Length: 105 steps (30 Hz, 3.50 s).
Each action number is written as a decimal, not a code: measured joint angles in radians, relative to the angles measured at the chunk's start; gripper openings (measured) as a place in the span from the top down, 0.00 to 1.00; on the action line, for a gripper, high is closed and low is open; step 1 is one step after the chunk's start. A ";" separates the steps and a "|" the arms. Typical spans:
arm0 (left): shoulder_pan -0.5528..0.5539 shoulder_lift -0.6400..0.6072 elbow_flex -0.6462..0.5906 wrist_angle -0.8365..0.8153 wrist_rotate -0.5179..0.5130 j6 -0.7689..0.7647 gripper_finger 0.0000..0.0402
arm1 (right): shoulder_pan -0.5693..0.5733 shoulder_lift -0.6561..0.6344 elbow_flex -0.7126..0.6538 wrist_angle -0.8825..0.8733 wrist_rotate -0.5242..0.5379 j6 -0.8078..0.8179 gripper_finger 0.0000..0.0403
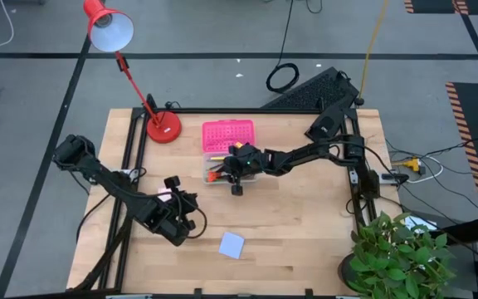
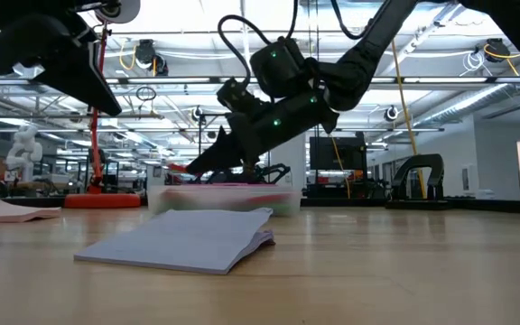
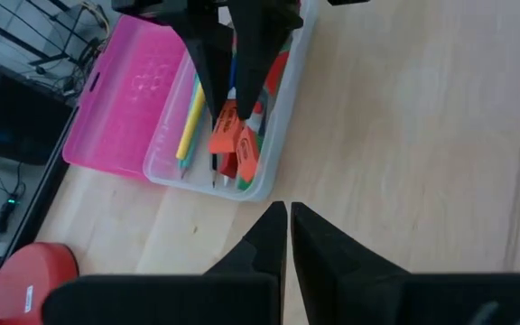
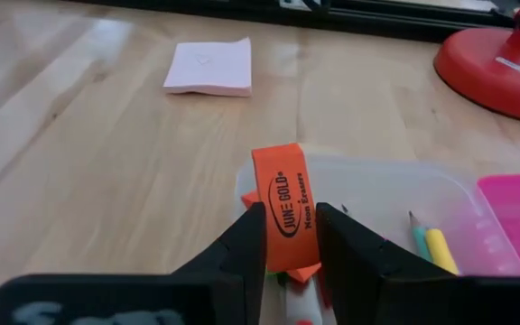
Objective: Pack school essentials
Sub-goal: Put the orange eraser into the pink supply box, then put the blue sticky note into the pink supply box, then put the purple sticky note into the pink supply box
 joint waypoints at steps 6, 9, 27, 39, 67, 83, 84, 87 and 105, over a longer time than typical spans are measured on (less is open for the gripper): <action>0.009 0.000 0.000 0.000 0.007 0.001 0.94 | -0.010 0.000 0.000 0.004 0.033 0.027 0.66; 0.009 0.000 0.000 0.000 0.013 -0.004 0.94 | -0.018 0.000 0.000 0.005 0.050 0.031 0.59; 0.004 -0.022 -0.028 -0.117 0.138 -0.150 0.90 | 0.047 -0.328 -0.162 -0.270 0.048 0.059 0.54; 0.039 -0.236 -0.206 -0.110 0.270 -0.364 0.62 | 0.105 -0.706 -0.522 -0.093 0.289 -0.052 0.54; 0.186 0.163 -0.193 0.976 0.723 0.344 0.57 | 0.432 -0.705 -0.552 -0.134 0.312 0.072 0.54; 0.259 0.384 -0.053 0.985 0.892 0.457 0.53 | 0.455 -0.705 -0.562 -0.146 0.343 0.096 0.54; 0.259 0.387 -0.053 0.993 0.901 0.466 0.57 | 0.455 -0.705 -0.565 -0.143 0.343 0.096 0.54; 0.257 0.392 -0.053 0.991 0.910 0.493 0.68 | 0.455 -0.705 -0.576 -0.138 0.343 0.097 0.54; 0.278 0.295 -0.054 0.978 0.909 0.529 0.98 | 0.452 -0.705 -0.603 -0.117 0.372 0.101 0.54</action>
